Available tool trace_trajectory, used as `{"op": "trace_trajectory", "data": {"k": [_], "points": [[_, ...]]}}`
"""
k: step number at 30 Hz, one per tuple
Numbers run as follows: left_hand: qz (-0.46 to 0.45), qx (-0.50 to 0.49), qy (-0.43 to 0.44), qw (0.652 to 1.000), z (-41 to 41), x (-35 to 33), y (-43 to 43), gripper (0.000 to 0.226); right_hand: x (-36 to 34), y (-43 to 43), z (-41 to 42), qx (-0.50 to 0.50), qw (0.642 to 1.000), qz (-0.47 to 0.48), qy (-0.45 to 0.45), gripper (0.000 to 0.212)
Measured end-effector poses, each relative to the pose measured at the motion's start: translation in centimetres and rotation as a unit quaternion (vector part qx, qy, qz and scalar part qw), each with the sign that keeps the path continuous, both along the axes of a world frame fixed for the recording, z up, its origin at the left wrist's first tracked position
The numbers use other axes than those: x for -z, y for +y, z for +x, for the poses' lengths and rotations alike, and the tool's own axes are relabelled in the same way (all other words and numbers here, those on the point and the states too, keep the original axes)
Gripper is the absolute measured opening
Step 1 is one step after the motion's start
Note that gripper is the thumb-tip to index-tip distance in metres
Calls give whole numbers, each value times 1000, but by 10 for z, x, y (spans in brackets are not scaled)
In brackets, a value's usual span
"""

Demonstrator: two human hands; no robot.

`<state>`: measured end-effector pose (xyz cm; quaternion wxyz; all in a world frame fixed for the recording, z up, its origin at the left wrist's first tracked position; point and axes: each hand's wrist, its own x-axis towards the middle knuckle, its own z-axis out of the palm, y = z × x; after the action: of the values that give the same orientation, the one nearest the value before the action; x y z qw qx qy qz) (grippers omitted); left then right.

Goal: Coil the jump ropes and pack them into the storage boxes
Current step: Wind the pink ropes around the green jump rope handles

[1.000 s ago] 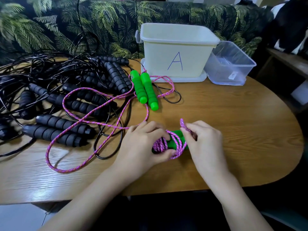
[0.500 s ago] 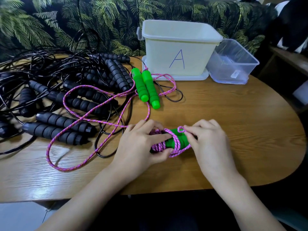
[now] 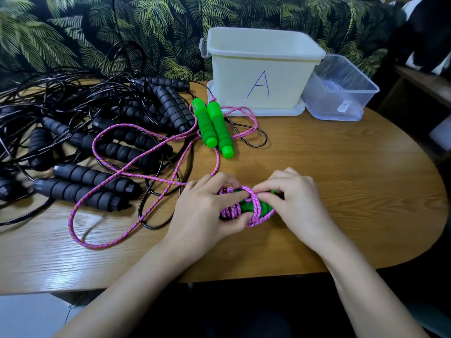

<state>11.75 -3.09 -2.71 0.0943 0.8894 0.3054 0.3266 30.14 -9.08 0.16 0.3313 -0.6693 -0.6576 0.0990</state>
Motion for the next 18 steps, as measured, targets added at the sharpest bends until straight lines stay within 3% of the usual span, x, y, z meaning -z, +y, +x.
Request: {"op": "trace_trajectory", "data": {"k": [3, 9, 13, 18], "points": [[-1, 11, -16, 1000, 0, 0, 1, 29, 3, 0, 1, 12, 994, 2, 107, 33], [-115, 10, -67, 991, 0, -7, 2, 16, 6, -10, 8, -59, 991, -50, 110, 29], [-96, -7, -19, 995, 2, -9, 6, 28, 19, -18, 15, -100, 992, -43, 70, 57], [-94, -20, -15, 995, 12, -7, 5, 21, 33, -14, 9, -85, 995, -33, -42, 78]]}}
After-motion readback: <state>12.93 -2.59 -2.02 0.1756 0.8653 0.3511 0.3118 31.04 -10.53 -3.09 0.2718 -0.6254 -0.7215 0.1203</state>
